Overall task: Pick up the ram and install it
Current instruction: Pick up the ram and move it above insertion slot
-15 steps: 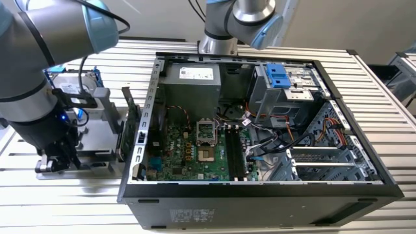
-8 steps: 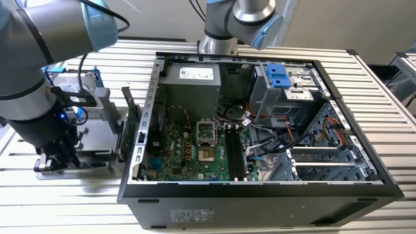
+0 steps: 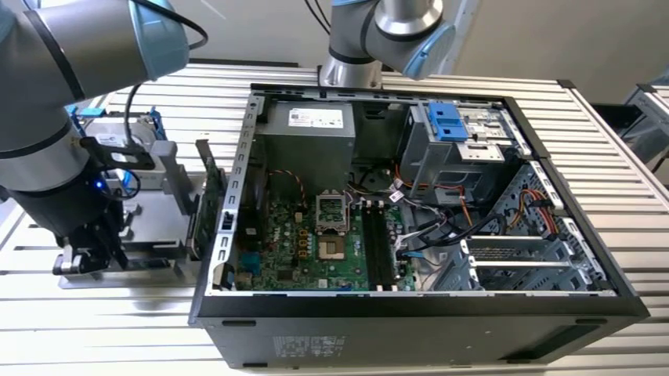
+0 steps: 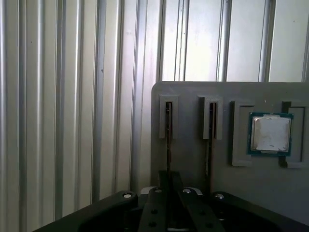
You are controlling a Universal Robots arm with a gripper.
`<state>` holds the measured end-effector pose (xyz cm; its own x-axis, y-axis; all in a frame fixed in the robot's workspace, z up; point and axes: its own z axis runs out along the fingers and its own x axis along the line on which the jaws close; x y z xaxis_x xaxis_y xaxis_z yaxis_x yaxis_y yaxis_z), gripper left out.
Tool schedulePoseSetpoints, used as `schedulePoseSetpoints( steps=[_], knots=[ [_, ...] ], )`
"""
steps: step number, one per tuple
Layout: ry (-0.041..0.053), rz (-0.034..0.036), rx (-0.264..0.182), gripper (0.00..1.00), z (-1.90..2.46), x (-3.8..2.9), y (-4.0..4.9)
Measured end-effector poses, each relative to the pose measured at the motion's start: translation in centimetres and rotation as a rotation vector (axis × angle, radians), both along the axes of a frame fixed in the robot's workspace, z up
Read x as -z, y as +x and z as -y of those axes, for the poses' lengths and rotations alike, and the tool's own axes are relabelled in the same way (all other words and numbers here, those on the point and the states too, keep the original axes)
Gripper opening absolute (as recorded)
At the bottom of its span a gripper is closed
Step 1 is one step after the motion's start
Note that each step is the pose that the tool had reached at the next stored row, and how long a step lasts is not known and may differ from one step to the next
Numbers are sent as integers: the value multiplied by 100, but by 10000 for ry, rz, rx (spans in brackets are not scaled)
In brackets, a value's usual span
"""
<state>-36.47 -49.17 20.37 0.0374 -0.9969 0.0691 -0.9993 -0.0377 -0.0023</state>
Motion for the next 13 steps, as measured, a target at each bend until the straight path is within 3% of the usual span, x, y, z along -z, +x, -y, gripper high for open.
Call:
schedulePoseSetpoints(
  steps=[13],
  knots=[
    [0,1,0,0,0,-26,-7]
  ],
)
